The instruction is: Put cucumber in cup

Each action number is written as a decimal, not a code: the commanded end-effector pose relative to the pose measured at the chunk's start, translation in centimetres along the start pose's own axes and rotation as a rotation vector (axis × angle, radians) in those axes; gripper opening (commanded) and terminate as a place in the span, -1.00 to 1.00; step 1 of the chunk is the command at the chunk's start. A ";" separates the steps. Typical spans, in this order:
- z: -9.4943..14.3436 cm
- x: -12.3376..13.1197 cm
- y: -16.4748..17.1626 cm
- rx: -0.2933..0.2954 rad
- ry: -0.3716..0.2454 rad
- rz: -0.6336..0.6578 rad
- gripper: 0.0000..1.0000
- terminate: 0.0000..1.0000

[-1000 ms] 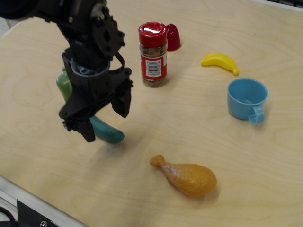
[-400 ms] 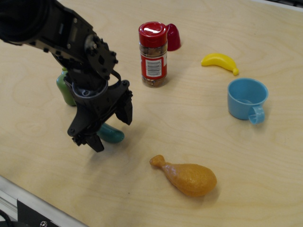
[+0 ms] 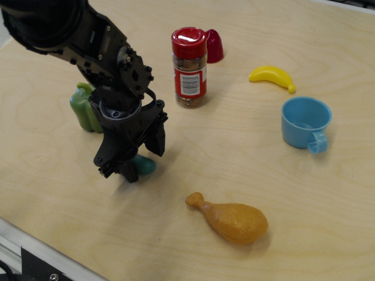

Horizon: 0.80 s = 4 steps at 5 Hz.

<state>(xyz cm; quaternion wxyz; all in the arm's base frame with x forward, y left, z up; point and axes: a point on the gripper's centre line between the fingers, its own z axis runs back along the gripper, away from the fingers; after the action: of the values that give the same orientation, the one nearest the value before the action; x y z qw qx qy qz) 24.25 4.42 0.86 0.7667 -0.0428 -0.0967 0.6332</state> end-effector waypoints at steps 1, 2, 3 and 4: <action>1.4 -1.5 -0.5 0.010 0.028 -0.090 -1.00 -1.00; 3.2 -2.3 -1.4 0.046 0.073 -0.235 -1.00 -1.00; 4.7 -4.1 -3.6 0.058 0.134 -0.425 -1.00 -1.00; 5.7 -6.7 -6.3 0.045 0.177 -0.651 -1.00 -1.00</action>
<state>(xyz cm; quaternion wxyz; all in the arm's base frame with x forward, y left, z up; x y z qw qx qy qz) 28.78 -3.03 5.57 0.9362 -0.0387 0.0005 0.3493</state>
